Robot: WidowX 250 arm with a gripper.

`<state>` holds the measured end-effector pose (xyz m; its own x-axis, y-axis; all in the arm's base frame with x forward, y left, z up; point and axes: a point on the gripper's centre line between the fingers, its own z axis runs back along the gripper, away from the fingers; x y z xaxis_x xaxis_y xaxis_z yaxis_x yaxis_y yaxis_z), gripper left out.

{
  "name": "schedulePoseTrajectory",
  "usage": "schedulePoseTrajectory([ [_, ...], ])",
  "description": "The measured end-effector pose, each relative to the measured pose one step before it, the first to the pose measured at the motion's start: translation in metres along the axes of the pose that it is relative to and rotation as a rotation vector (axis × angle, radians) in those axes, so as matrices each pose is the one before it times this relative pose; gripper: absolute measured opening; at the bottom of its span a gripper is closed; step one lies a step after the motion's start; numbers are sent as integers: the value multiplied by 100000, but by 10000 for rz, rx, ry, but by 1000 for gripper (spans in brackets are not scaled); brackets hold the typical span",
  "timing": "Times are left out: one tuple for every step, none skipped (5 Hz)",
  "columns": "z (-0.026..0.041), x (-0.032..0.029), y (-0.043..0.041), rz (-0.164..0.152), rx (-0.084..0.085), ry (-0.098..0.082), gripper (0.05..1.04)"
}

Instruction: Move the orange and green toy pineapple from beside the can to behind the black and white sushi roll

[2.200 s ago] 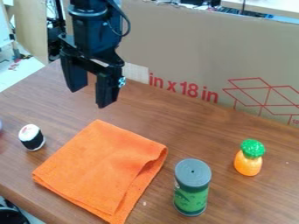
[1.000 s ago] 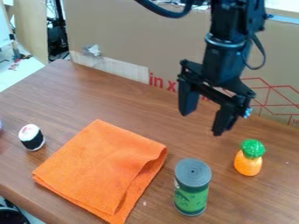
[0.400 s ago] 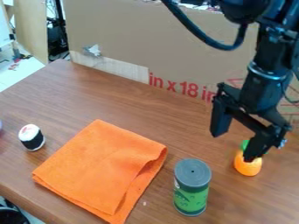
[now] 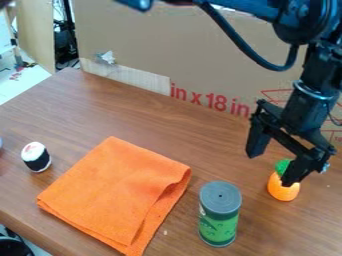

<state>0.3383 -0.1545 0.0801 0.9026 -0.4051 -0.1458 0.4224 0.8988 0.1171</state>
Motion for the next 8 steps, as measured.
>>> schedulePoseTrajectory([
  [-727, 405, -344, -236, -146, 131, 1007],
  [-666, 357, -553, -176, -294, 302, 1007],
  [-257, 213, -189, -64, -106, 48, 1007],
  [-737, 386, -44, -23, 1, 123, 980],
  [-18, 326, 90, 237, 56, -186, 862],
  [-358, 150, 28, 128, -11, -152, 583],
  [49, -316, -399, -109, -275, -403, 545],
  [2615, -1859, -345, -223, -791, -1439, 545],
])
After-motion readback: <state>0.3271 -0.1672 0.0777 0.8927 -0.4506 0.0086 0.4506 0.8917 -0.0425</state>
